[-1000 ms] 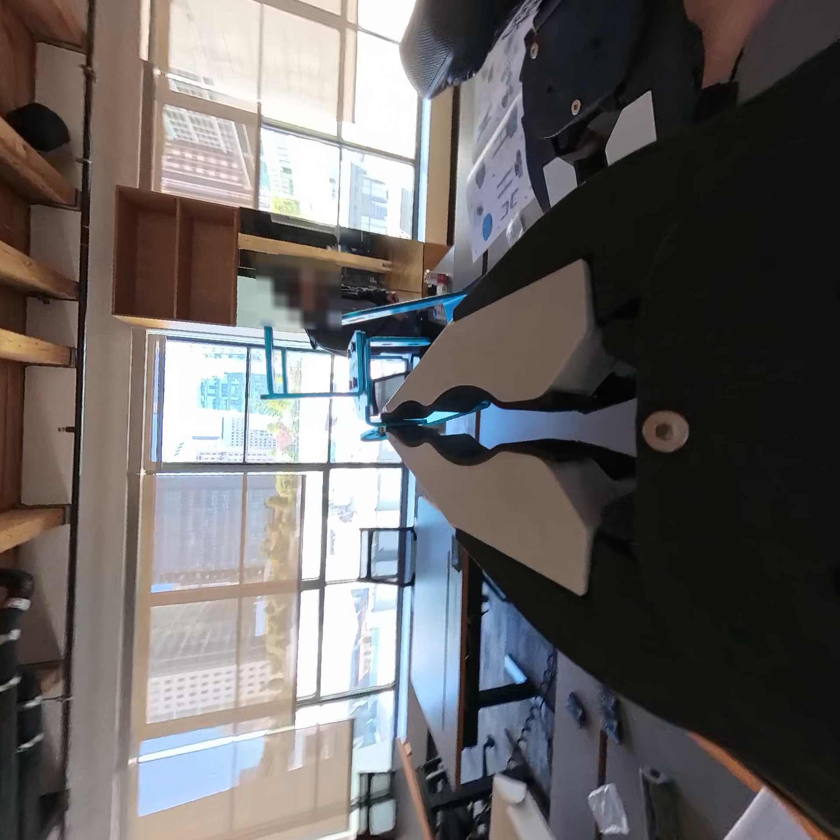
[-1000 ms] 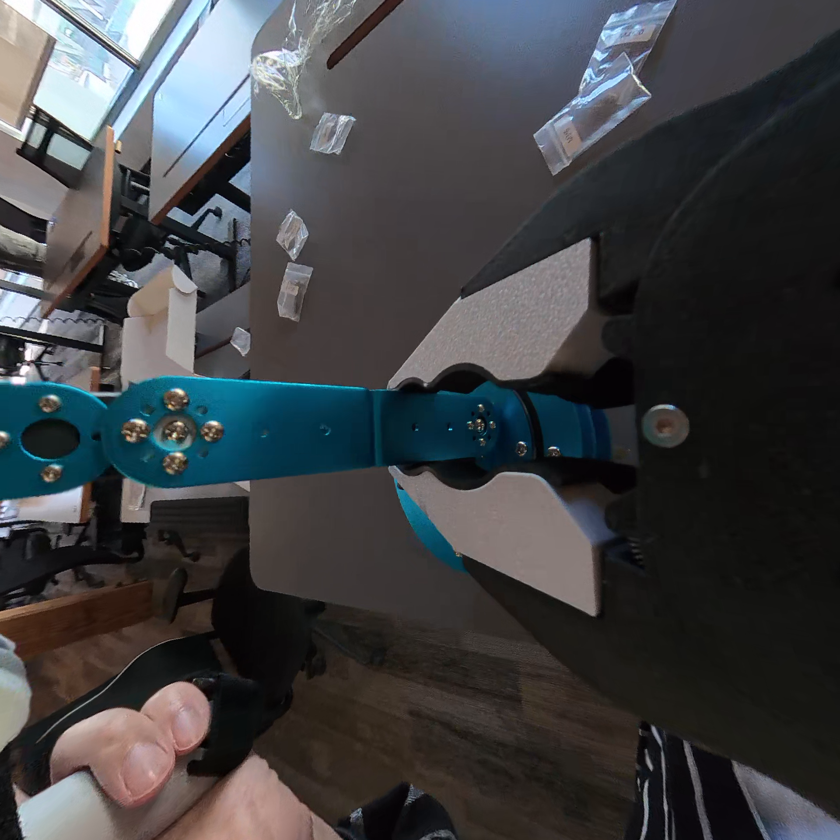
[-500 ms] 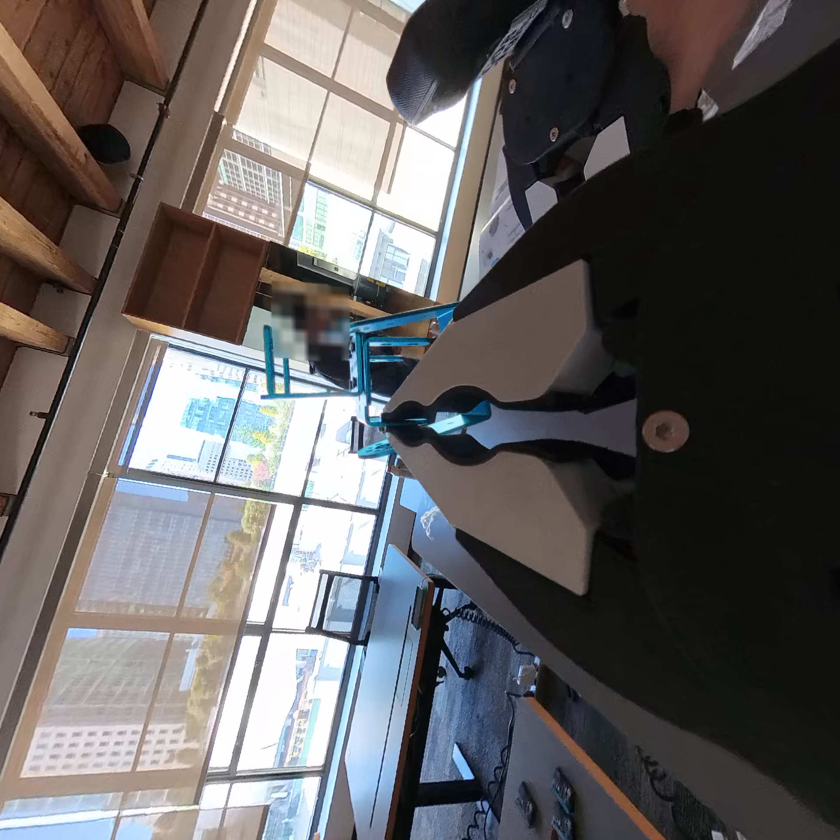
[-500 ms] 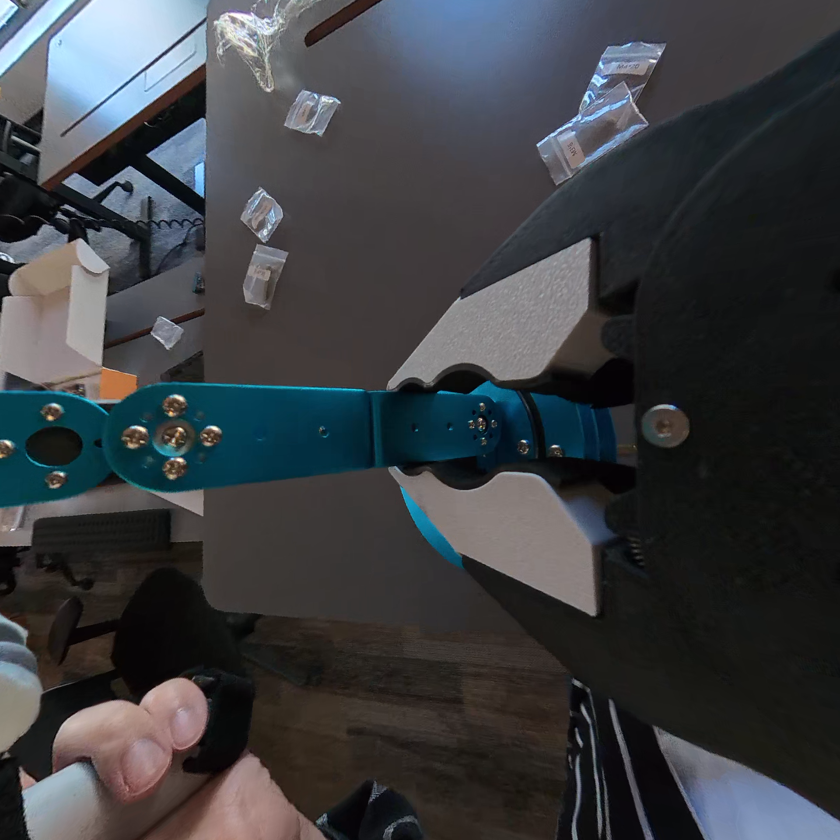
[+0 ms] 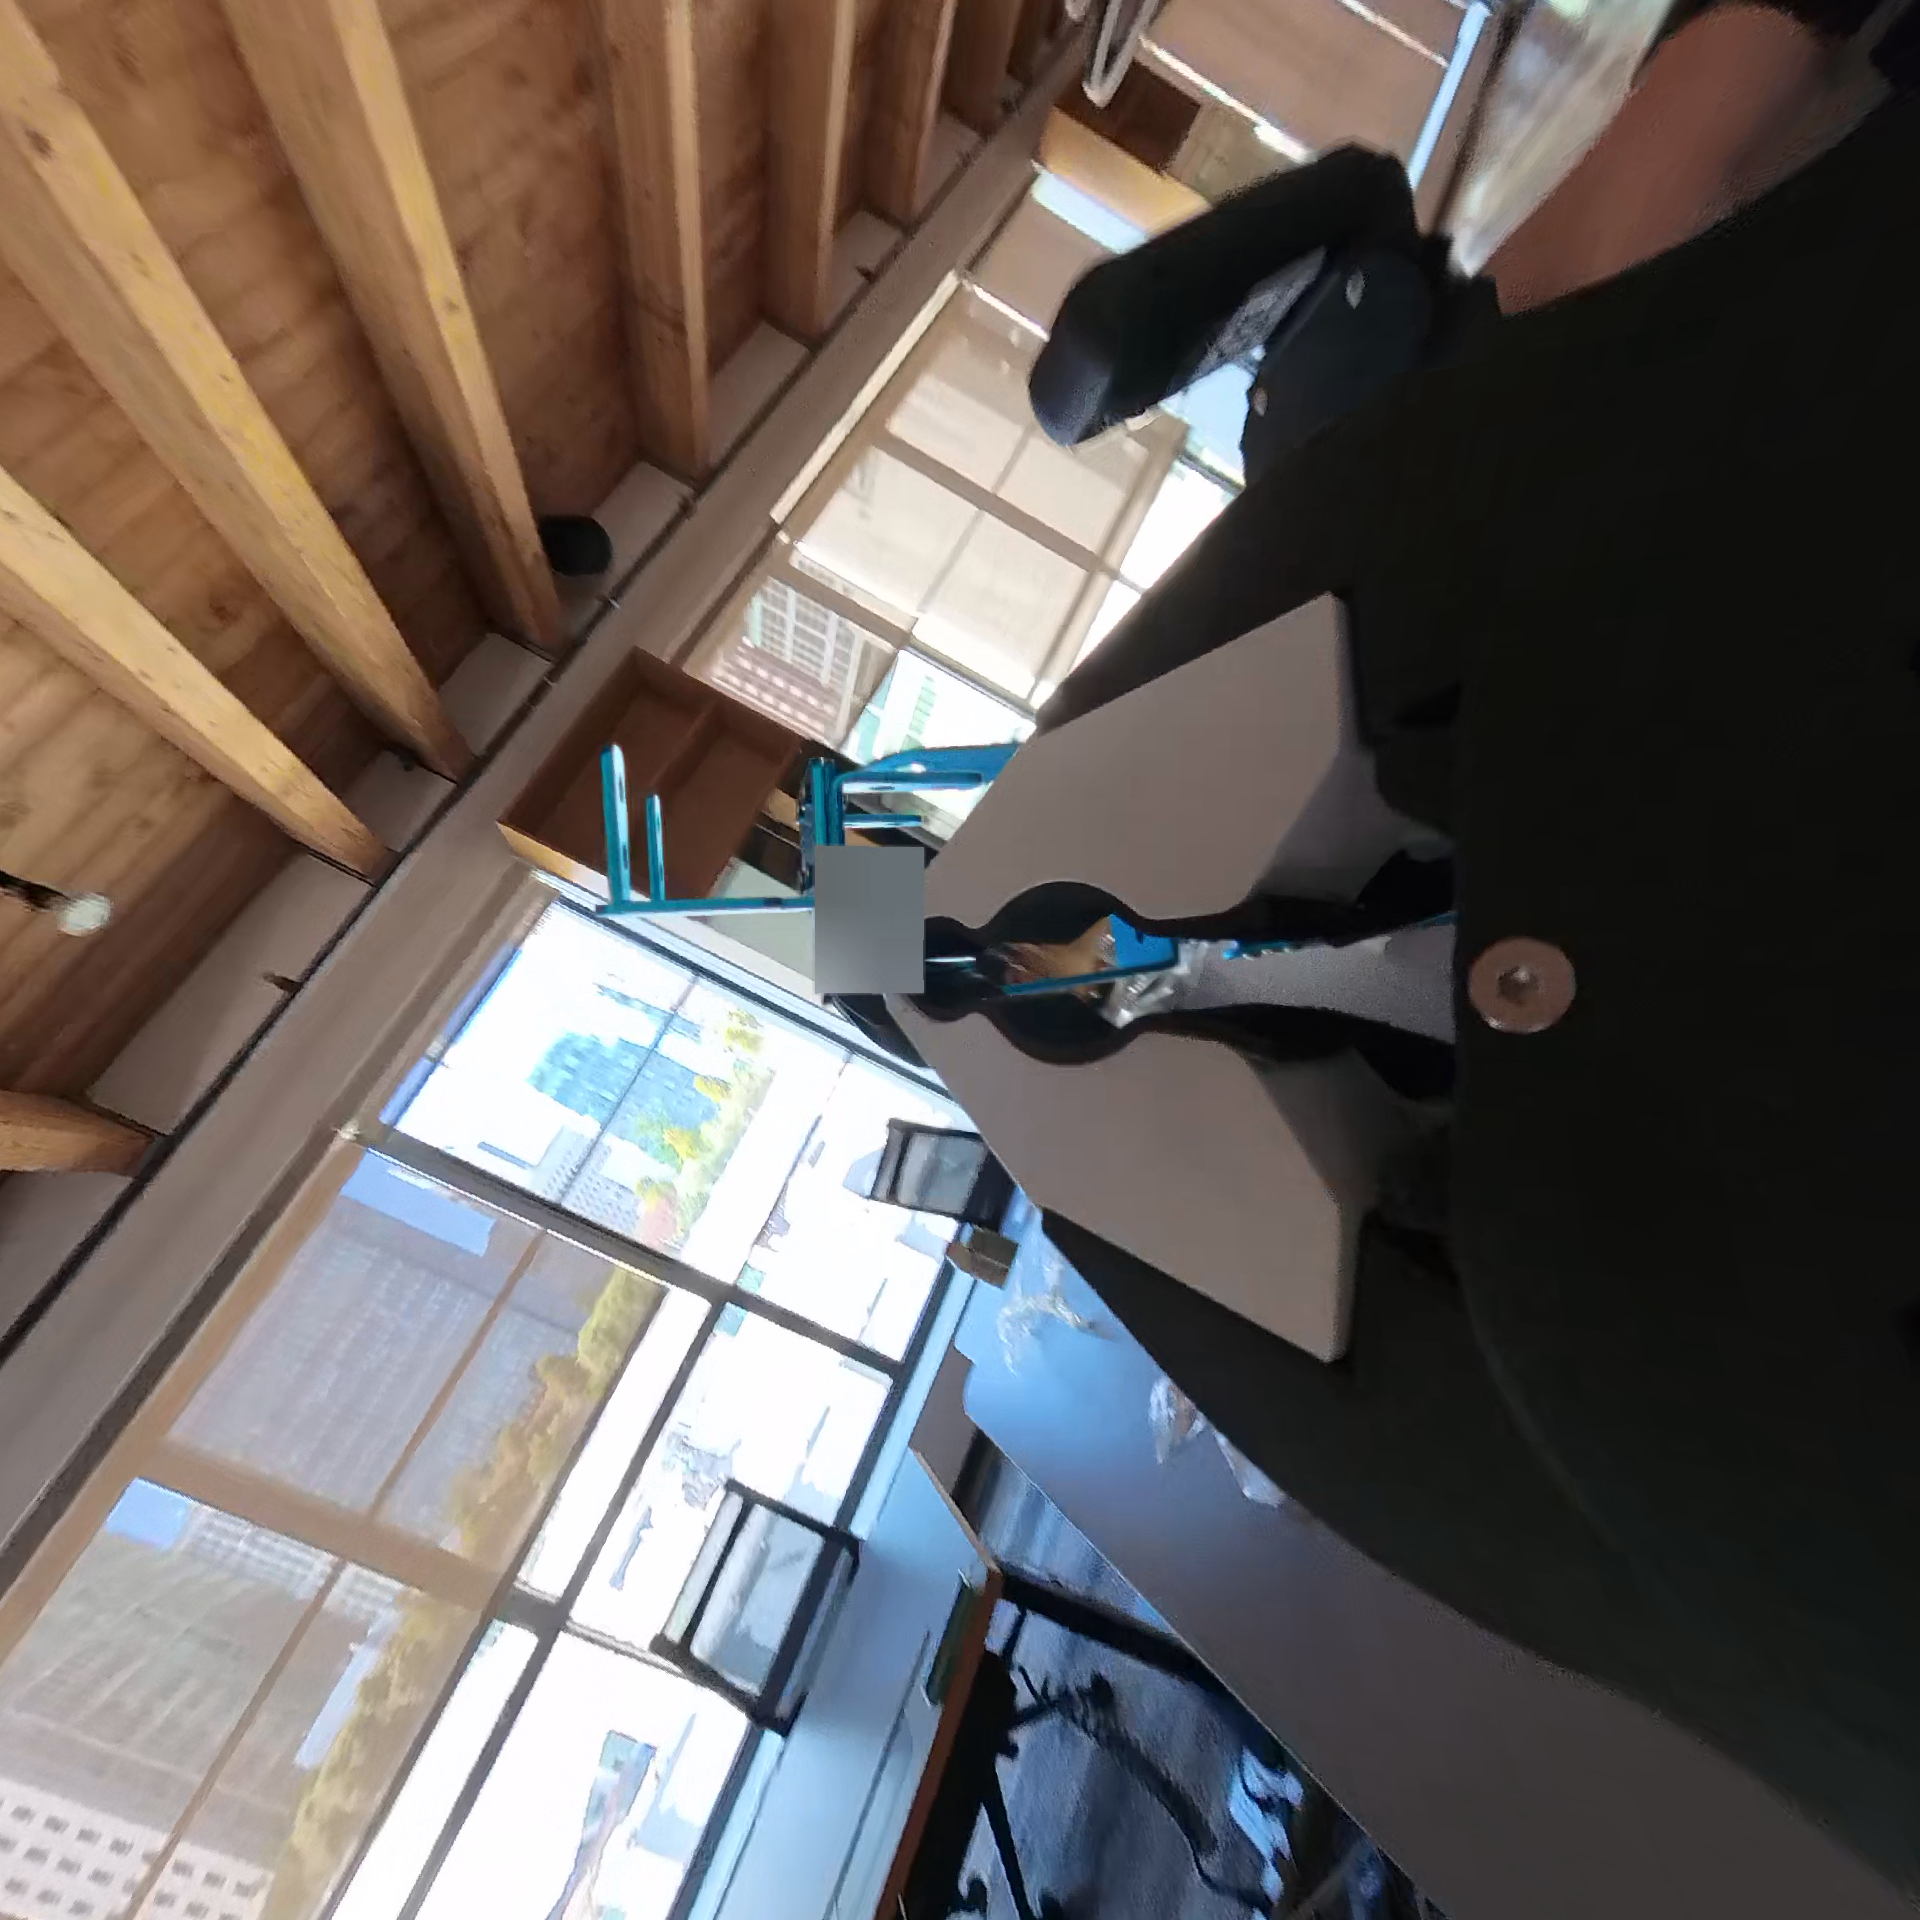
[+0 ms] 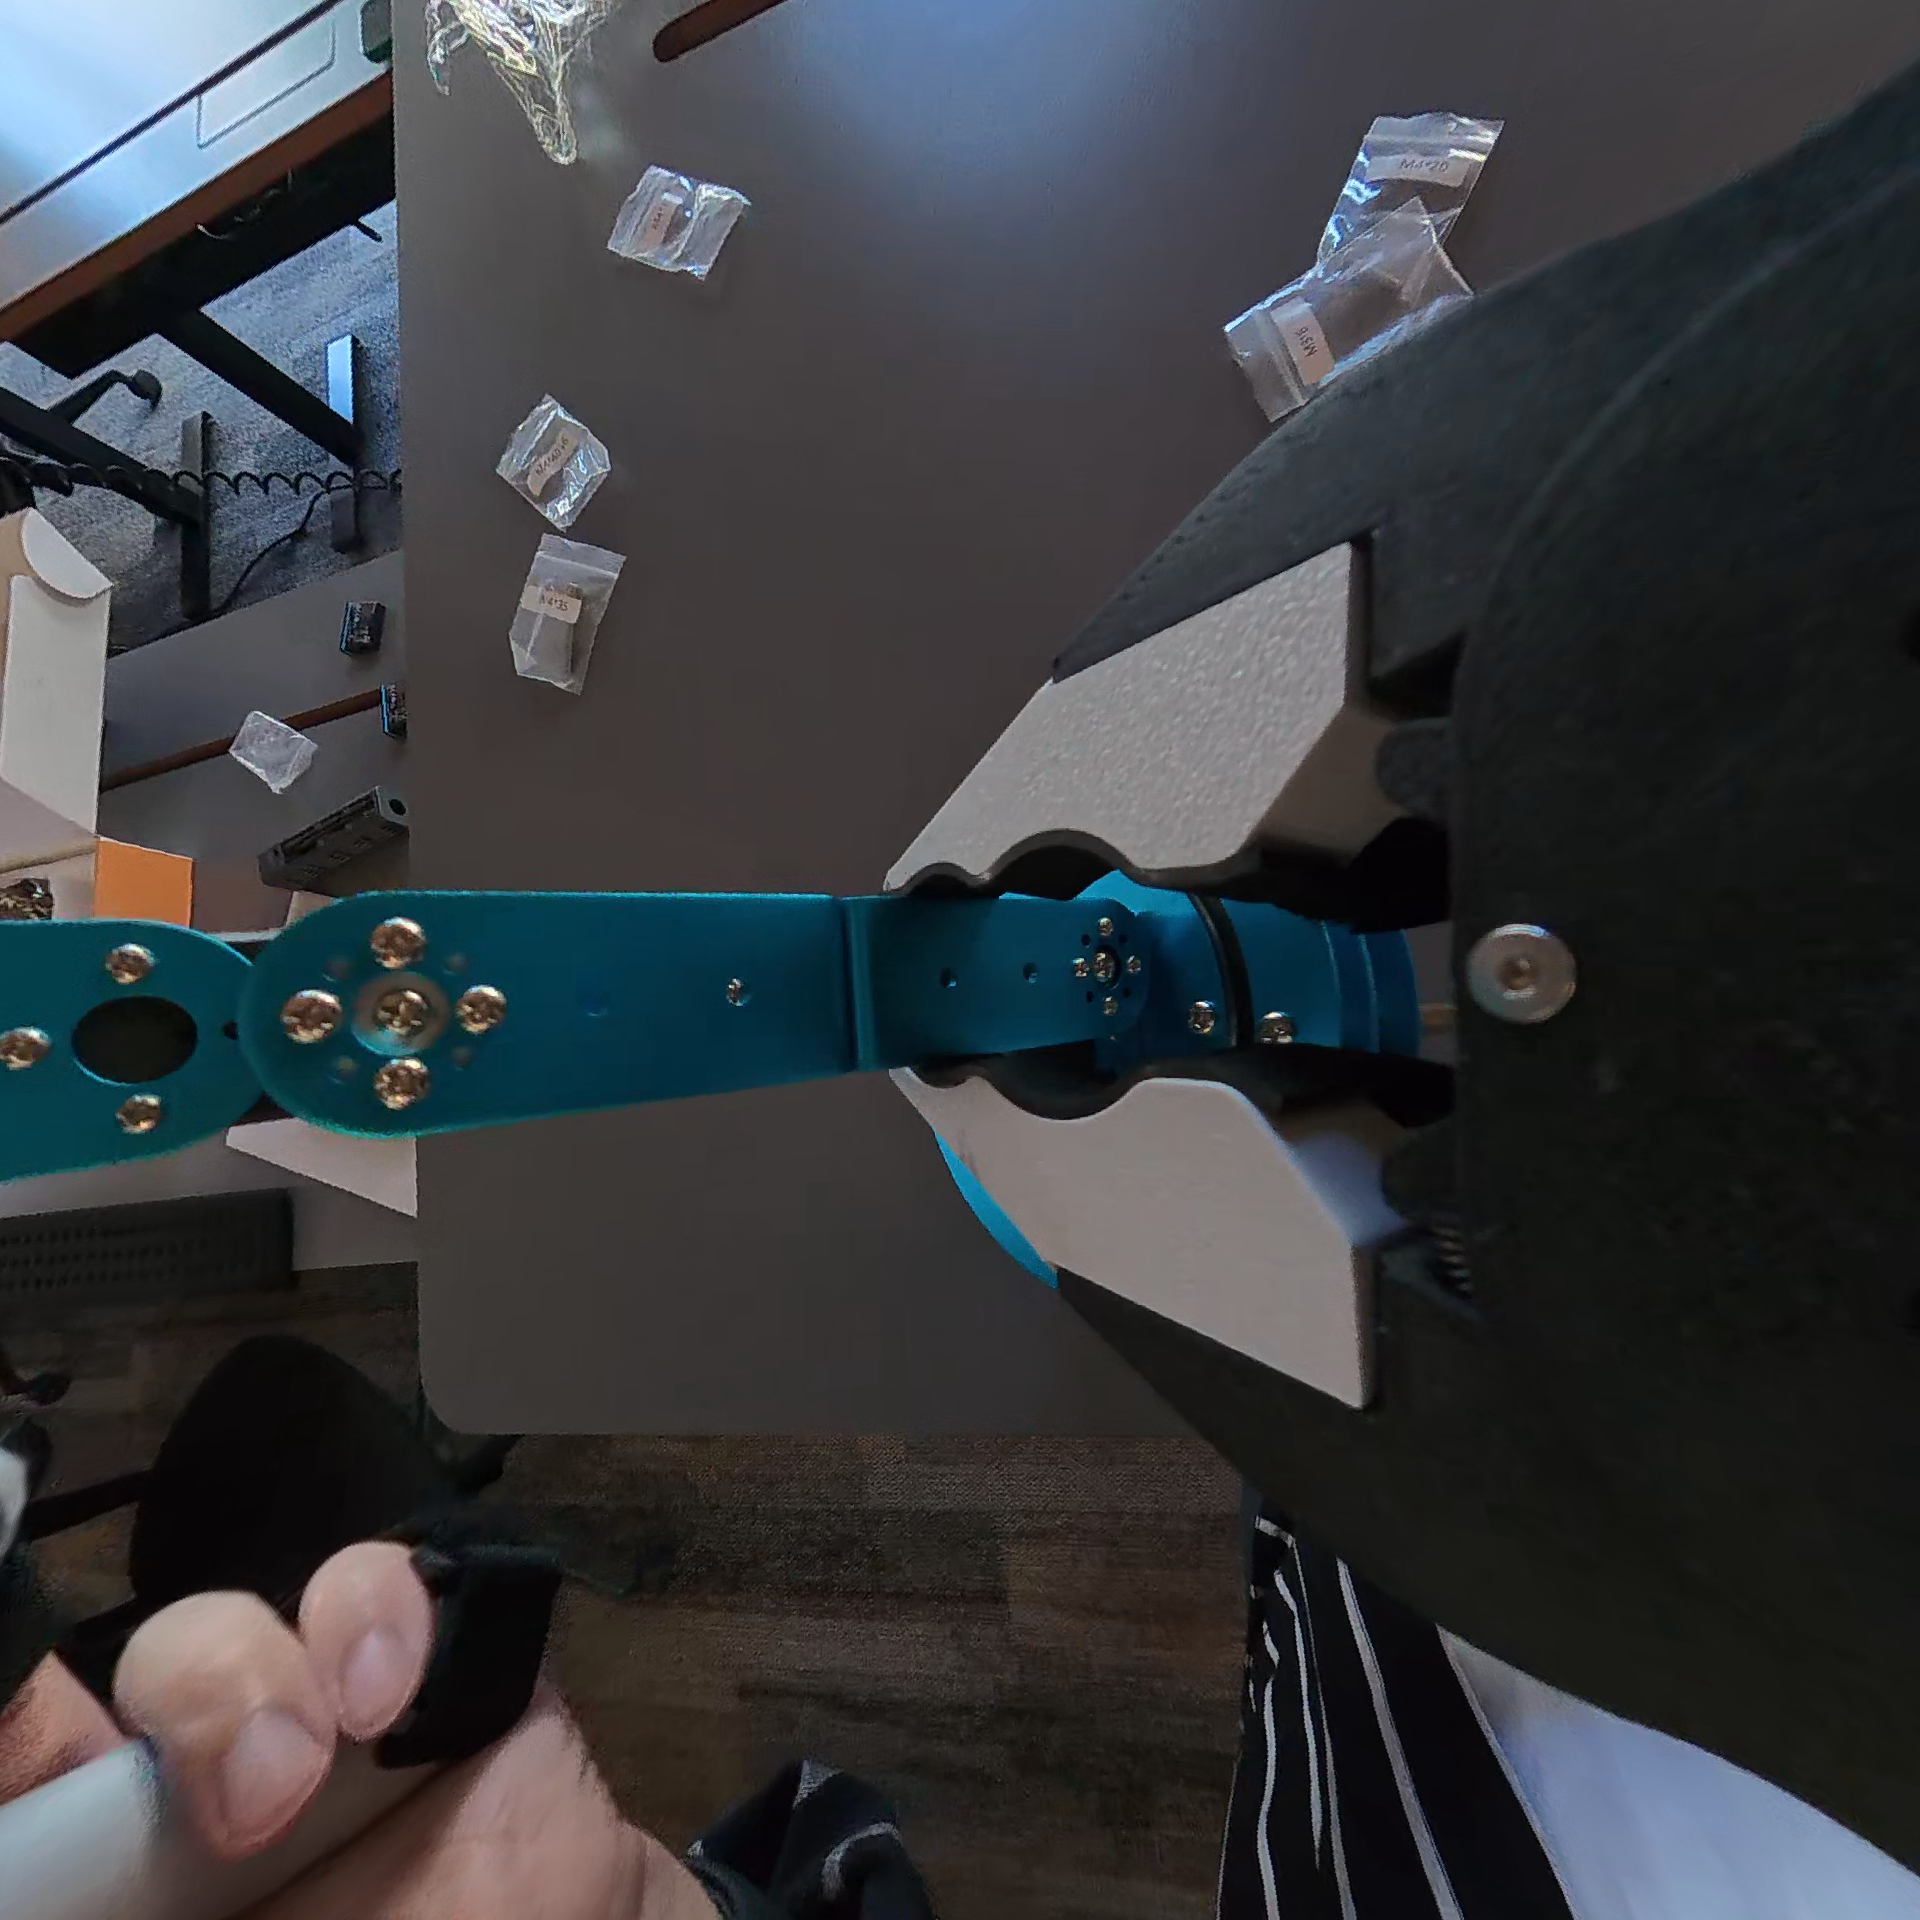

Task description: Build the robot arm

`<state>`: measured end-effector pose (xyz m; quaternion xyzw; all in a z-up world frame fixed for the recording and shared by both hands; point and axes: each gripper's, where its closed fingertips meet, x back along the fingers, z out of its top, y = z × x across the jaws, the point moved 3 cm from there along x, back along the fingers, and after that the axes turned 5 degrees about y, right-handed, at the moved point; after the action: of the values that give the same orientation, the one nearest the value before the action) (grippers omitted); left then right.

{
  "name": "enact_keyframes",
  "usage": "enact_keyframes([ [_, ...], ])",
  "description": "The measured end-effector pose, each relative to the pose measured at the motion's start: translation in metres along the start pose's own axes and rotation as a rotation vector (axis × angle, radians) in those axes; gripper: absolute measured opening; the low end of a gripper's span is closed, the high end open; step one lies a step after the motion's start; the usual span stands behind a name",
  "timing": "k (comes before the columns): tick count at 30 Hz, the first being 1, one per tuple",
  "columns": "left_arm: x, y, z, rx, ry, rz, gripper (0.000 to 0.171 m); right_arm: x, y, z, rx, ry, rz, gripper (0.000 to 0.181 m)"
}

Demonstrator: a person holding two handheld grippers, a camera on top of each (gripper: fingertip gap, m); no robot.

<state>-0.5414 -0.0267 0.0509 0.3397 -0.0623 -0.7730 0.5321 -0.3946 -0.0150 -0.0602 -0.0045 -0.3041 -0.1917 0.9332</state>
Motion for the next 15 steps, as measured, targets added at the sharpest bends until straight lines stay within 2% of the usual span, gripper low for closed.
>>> enact_keyframes([
  [4,0.021,-0.003,0.03,0.039,0.1,-0.035,0.0,0.0,0.002,-0.001,-0.01,-0.001,0.003,0.023],
  [7,0.041,-0.038,0.026,0.033,0.058,0.074,0.0,0.0,0.004,0.0,-0.023,-0.006,0.008,0.023],
  [9,0.05,-0.067,-0.004,0.073,-0.065,0.152,0.0,-0.001,0.006,0.0,-0.032,-0.015,0.013,0.023],
  [12,0.063,-0.095,-0.069,0.206,-0.348,0.207,0.0,-0.004,0.008,0.001,-0.043,-0.034,0.022,0.023],
  [15,0.08,-0.113,-0.105,0.275,-0.522,0.283,0.0,-0.006,0.01,0.002,-0.039,-0.063,0.025,0.023],
])
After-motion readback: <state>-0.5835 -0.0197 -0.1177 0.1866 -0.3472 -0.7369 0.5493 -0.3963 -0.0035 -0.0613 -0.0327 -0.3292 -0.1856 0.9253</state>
